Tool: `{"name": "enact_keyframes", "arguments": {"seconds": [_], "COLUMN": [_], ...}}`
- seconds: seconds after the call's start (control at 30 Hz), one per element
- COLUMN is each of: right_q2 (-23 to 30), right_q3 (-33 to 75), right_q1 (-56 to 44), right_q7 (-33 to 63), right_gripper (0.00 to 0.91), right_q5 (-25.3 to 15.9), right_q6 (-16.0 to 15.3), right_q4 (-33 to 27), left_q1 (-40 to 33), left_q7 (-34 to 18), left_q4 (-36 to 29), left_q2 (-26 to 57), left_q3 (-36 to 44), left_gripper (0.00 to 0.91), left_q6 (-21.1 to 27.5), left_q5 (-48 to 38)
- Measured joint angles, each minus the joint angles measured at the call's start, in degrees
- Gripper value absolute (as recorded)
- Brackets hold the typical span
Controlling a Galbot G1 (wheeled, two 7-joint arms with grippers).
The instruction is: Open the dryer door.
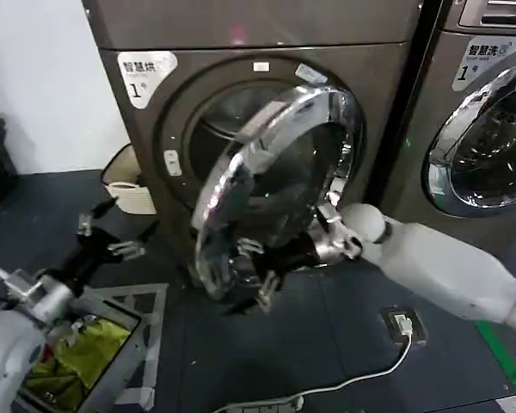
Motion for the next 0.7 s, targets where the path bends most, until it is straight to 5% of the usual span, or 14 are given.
{"name": "enact_keyframes", "arguments": {"seconds": [0.47,0.7], "right_q2": [-13.56,-21.47], "right_q3": [7.05,20.44], "right_q1": [-5.99,-18.56], "right_q7": [-7.15,-8.84], "right_gripper": [0.907,0.907], "right_q5": [-0.8,-3.37], "right_q6": [-0.09,1.98], "right_q4": [7.12,8.3], "left_q1": [-13.94,-25.48], "left_q7": [2.94,3.61], "left_q4": [2.74,5.52], "left_q2": [4.42,3.16], "left_q3": [20.33,33.46], "left_gripper": [0.907,0.907], "left_q6": [-1.05,-1.2], "left_q5": [-0.26,2.19]}}
